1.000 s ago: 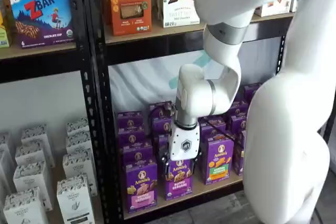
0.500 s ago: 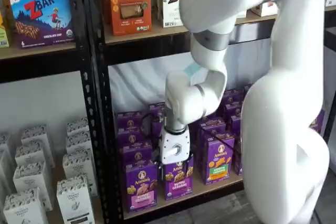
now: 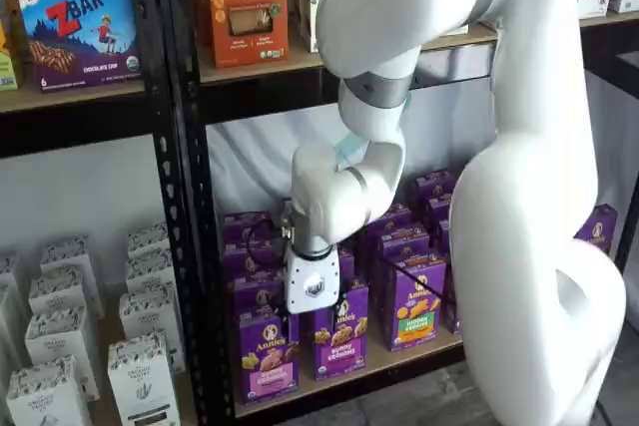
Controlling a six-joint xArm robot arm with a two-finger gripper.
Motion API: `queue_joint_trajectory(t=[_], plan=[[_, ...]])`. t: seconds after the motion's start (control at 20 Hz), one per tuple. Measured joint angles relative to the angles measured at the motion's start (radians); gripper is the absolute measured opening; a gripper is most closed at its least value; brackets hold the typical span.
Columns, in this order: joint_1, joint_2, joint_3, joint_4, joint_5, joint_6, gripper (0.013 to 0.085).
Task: Pick up the purple box with a pink patch in the middle, on the bottom shelf, the first box from the left
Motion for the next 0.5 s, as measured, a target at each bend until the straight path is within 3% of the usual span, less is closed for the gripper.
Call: queue_joint_trajectory(t=[0.25,0.5], plan=[[0.000,0.066,-0.089,-0.028,0.008,0.026,0.0850],[-0.012,0.122,-0.180,-0.009,0.027,-0.003,0.0850]])
